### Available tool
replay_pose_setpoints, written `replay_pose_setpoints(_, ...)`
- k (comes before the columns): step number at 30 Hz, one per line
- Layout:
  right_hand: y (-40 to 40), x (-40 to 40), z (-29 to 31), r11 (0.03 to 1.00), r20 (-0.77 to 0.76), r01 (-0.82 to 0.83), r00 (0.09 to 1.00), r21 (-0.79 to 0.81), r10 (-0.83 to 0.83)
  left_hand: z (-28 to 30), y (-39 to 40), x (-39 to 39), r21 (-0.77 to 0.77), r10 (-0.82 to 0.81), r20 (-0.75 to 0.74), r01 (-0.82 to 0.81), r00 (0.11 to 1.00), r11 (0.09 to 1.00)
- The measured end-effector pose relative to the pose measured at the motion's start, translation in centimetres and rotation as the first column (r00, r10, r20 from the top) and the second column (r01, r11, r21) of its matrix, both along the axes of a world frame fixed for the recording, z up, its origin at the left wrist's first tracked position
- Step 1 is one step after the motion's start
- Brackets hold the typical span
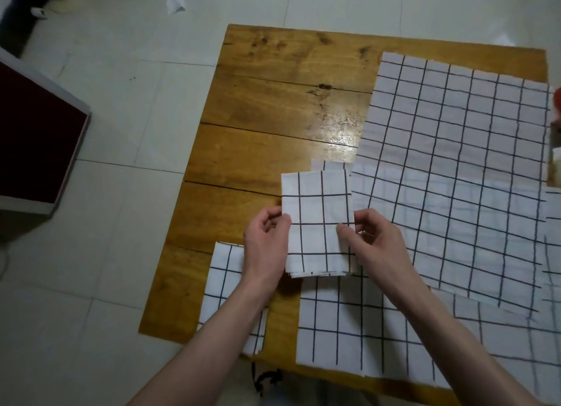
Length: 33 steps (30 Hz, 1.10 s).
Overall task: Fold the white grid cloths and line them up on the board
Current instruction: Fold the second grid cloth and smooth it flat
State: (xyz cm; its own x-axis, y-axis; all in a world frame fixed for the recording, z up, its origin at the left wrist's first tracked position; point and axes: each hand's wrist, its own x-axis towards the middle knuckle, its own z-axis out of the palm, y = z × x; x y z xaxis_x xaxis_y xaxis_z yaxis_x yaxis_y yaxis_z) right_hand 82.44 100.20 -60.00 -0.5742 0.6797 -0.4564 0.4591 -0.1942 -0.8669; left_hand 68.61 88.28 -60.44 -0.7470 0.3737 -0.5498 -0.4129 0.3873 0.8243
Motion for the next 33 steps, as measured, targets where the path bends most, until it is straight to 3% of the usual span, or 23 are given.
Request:
replay_pose_setpoints(10,-7.6,4.4,-1.0,0.998,0.090,0.029,0.995,0.058,-0.034,-1.3,-6.5,3.0,-0.094,-0.188,-0.112,0.178,0.976,0.980)
replay_pose_setpoints(24,-11.6,7.0,-2.2,0.989,0.193,0.037,0.979,0.146,-0.065,-2.1,-10.3,6.6,-0.308,-0.292,-0.238,0.214,0.926,0.927)
replay_pose_setpoints(28,-12.3,7.6,-2.6,0.981,0.216,0.015,0.975,0.193,-0.057,-1.8,-10.7,7.6,-0.357,-0.351,-0.329,0.229,0.877,0.906)
replay_pose_setpoints(33,-13.0,8.3,-2.8,0.976,0.225,0.020,0.972,0.219,-0.070,-1.9,-10.5,8.4,-0.361,-0.346,-0.273,0.237,0.898,0.902)
